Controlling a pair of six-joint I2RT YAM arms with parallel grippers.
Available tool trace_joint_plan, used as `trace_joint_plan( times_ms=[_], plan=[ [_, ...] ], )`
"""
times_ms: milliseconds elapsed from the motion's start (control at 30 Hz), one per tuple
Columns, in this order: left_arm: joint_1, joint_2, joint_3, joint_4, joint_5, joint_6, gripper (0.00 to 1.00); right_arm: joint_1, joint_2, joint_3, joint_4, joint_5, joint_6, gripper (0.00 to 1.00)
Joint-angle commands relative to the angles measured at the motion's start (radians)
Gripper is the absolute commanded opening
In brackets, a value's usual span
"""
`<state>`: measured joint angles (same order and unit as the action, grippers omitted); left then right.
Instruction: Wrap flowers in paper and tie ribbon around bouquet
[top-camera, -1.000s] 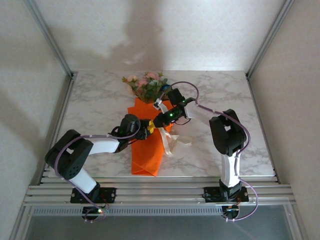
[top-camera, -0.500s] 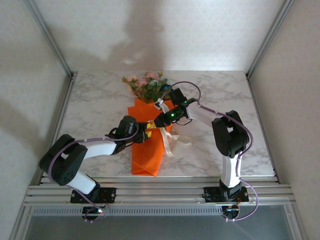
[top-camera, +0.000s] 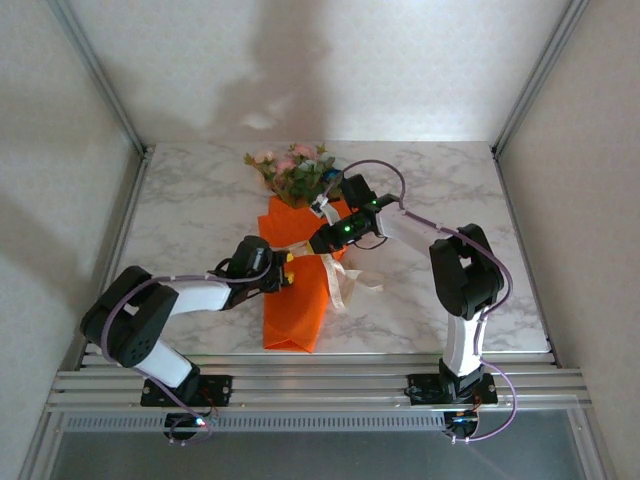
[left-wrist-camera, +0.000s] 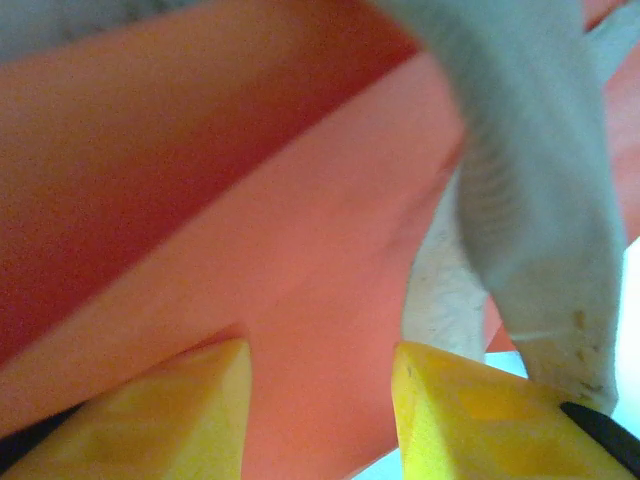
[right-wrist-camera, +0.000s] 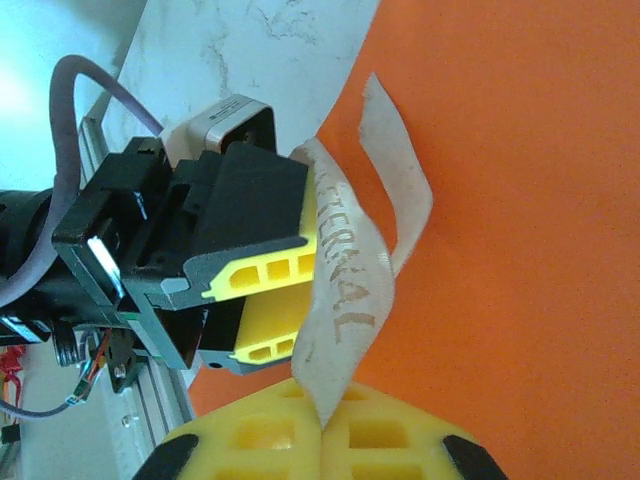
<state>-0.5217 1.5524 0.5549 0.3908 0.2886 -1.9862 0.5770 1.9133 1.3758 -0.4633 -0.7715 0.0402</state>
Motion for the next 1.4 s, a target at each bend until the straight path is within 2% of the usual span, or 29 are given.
trace_joint_plan(
  times_ms=[0,267,500,733,1167,1267,1333,1367],
  plan=[
    [0.002,0.007,0.049,0.008,0.006,-0.119,0.42,0.012,-0.039,-0.034,-0.021,-0.017,-0.015,0.0],
    [-0.003,-0.033,0.056,-0.025,-0.011,-0.126,0.44,0.032,-0.036,-0.046,-0.009,-0.015,-0.009,0.0],
    [-0.025,0.014,0.08,0.027,0.036,-0.124,0.45,0.058,-0.029,-0.035,0.013,-0.021,0.014,0.0],
    [-0.032,0.006,0.083,0.007,0.055,-0.106,0.42,0.061,-0.022,-0.031,0.031,-0.002,0.028,0.0],
    [-0.049,-0.021,0.077,-0.025,0.038,-0.102,0.19,0.064,-0.031,-0.038,0.048,0.012,0.038,0.0],
    [-0.052,-0.033,0.07,-0.032,0.031,-0.104,0.11,0.067,-0.031,-0.04,0.043,0.015,0.034,0.0],
    [-0.054,-0.042,0.064,-0.036,0.026,-0.103,0.0,0.068,-0.035,-0.04,0.04,0.017,0.032,0.0],
    [-0.054,-0.052,0.06,-0.041,0.021,-0.104,0.0,0.069,-0.04,-0.038,0.032,0.025,0.03,0.0]
  ],
)
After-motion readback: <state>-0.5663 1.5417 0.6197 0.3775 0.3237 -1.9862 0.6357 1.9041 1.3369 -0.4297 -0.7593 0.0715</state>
